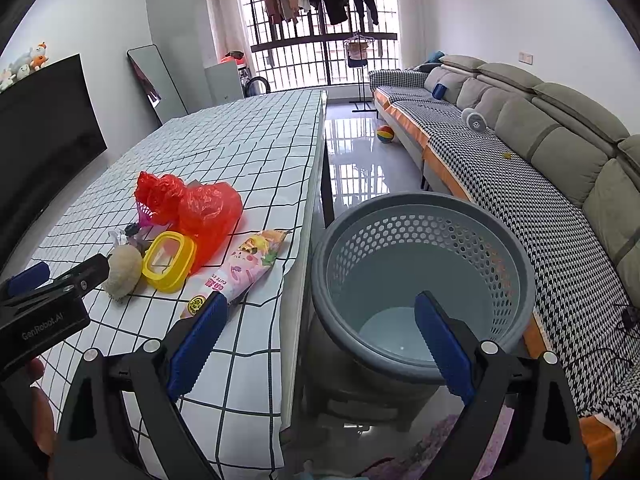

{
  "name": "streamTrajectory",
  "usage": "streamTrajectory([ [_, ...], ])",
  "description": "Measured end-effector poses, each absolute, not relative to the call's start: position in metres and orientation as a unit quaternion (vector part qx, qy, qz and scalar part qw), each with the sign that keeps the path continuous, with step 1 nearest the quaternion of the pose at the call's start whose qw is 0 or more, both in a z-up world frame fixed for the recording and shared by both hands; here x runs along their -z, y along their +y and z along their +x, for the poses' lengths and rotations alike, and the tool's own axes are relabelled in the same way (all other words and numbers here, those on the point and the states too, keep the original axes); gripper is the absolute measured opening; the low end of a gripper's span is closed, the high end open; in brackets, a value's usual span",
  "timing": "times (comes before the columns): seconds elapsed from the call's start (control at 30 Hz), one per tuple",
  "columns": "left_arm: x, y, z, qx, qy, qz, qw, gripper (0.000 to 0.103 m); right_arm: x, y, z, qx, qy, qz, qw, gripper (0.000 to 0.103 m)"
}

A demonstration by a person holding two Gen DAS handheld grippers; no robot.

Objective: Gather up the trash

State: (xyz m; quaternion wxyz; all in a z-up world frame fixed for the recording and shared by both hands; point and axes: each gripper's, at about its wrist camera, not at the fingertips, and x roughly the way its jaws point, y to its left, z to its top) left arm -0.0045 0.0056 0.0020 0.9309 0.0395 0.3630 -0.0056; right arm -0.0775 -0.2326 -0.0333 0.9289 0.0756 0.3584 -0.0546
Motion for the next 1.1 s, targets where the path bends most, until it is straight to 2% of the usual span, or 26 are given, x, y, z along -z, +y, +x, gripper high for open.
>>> streamTrajectory([
  [1.1,0.0015,0.0024,-0.0066,0.003,0.363,0.048,0.930,0.097,0.0319,-0.2352,-0.0779,0.060,0.357,0.073,0.929,0.090],
])
